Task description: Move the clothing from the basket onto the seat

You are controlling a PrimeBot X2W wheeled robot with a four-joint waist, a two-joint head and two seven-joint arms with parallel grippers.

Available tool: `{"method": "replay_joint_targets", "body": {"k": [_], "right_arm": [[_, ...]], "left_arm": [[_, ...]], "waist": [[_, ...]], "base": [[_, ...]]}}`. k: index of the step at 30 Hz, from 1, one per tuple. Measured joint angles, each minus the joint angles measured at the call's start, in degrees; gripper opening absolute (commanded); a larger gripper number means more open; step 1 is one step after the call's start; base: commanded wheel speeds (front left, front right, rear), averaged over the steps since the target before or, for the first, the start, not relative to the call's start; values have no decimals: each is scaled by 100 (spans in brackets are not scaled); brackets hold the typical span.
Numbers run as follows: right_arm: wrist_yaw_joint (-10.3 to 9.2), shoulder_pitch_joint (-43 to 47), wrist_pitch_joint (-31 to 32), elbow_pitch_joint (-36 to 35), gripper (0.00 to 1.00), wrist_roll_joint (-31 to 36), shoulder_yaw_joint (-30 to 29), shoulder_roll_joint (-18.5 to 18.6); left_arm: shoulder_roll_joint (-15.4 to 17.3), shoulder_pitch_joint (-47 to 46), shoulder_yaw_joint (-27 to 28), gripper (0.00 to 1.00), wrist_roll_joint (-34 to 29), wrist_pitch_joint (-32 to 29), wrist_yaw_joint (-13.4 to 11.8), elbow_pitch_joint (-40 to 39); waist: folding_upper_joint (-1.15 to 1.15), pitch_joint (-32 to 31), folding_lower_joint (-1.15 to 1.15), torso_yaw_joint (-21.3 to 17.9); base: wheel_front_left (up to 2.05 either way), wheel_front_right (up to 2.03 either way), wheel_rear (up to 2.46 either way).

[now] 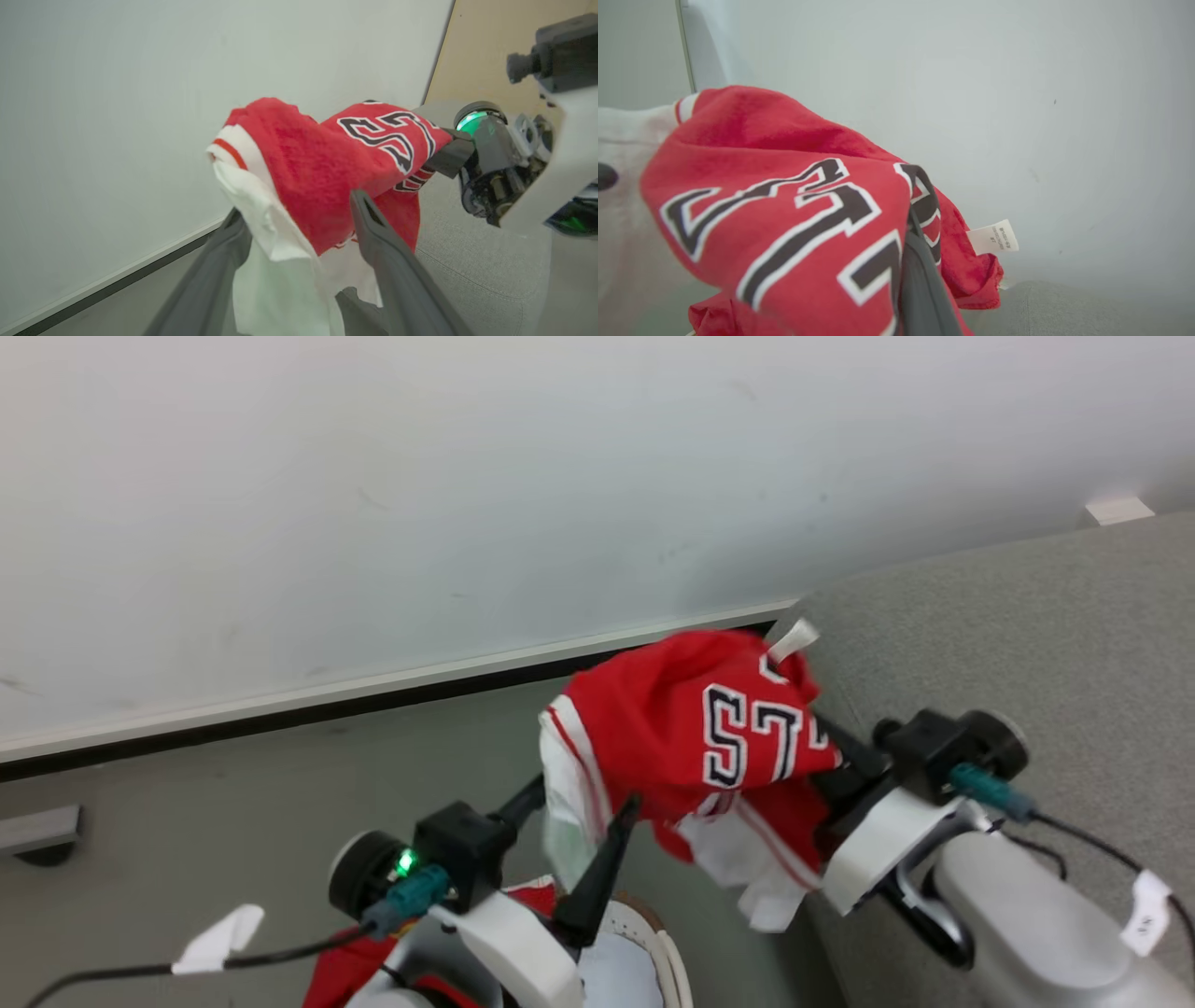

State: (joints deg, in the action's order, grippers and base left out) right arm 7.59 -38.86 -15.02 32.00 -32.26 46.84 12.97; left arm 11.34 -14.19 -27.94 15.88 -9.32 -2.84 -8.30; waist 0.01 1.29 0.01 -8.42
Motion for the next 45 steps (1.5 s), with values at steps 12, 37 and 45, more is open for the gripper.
{"method": "replay_joint_targets", "body": {"k": [12,37,45], "right_arm": [[0,-73,-1,-626,0,-245,-857,890],[-1,48,30,-848,0,-12,-3315,1271],[-1,-1413,7,-460,0,402,-5033,1547]], "left_arm": [[-280,171,-333,100,-93,732,-16,634],[-508,-1071,-857,100,-441,631,344,747],[-602,-2422,-1003,100,-764,402,636,722]], "waist": [[0,88,0,-486],[0,1318,0,-1621],[0,2630,1,-1259]], "base": [[0,0,0],[0,0,0],[0,0,0]]}}
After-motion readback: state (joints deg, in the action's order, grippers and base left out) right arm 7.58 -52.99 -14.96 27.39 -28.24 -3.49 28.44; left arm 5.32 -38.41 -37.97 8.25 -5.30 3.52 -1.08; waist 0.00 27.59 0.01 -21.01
